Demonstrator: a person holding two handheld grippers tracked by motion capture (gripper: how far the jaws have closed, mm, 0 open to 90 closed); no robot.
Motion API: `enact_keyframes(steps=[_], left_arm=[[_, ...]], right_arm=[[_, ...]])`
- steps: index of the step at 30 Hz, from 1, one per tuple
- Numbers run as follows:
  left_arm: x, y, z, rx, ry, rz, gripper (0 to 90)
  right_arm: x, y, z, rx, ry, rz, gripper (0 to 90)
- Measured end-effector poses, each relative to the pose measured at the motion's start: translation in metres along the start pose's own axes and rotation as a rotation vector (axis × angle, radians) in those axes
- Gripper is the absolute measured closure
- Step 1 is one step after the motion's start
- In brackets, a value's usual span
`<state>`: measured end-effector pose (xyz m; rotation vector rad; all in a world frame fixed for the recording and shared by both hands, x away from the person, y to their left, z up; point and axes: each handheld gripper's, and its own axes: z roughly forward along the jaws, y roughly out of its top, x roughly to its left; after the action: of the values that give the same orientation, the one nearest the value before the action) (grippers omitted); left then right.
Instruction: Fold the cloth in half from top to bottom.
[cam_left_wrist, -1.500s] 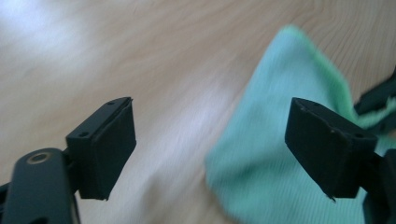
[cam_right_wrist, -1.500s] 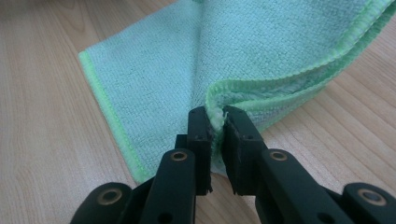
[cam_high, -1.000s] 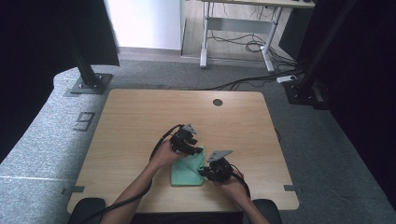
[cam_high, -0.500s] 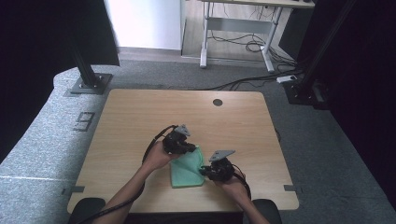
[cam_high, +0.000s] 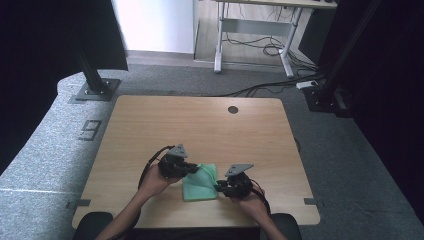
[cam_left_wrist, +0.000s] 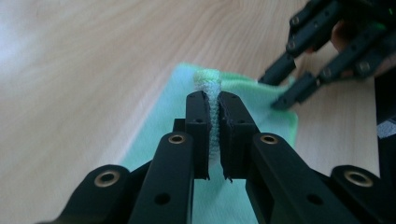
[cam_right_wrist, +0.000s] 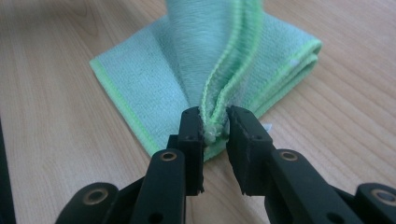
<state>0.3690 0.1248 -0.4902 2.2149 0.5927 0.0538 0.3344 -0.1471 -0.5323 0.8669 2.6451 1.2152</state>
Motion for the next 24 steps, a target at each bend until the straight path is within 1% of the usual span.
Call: enact_keyframes(steps=[3,6,7,9,11,13,15,18,20,22,24], left_arm=[[-0.005,-0.014,-0.003,-0.005,-0.002,-0.016,81.8],[-0.011,-0.027,-0.004,-0.001,-0.008,-0.030,79.9],[-0.012,-0.031,-0.004,0.002,-0.006,-0.033,79.1],[-0.015,-0.038,-0.003,0.008,-0.007,-0.042,77.6],[-0.017,-0.042,-0.002,0.017,-0.012,-0.046,73.4],[-0.020,-0.045,-0.003,0.029,-0.002,-0.040,63.4],[-0.021,-0.046,-0.006,0.032,0.006,-0.039,59.8],[-0.022,-0.047,-0.014,0.035,-0.005,-0.037,48.9],[-0.022,-0.046,-0.022,0.024,-0.004,-0.029,40.7],[-0.021,-0.042,-0.029,0.010,0.001,-0.024,37.2],[-0.016,-0.036,-0.036,-0.005,0.034,-0.025,35.0]], right_arm=[[0.001,-0.001,0.000,0.003,0.004,0.003,72.3],[0.002,-0.003,-0.002,0.005,0.002,0.004,68.6],[0.002,-0.003,-0.003,0.006,-0.001,0.007,66.4],[0.002,-0.005,-0.005,0.008,-0.003,0.011,59.1],[0.001,-0.007,-0.008,0.013,-0.007,0.015,52.2],[0.000,-0.010,-0.013,0.003,-0.009,0.025,46.7],[-0.001,-0.012,-0.020,-0.017,-0.012,0.043,44.0],[-0.005,-0.014,-0.029,-0.038,-0.045,0.053,42.4],[-0.010,-0.014,-0.032,-0.050,-0.064,0.075,41.4],[-0.015,-0.012,-0.031,-0.056,-0.078,0.085,40.0],[-0.018,-0.005,-0.028,-0.067,-0.093,0.081,38.2]])
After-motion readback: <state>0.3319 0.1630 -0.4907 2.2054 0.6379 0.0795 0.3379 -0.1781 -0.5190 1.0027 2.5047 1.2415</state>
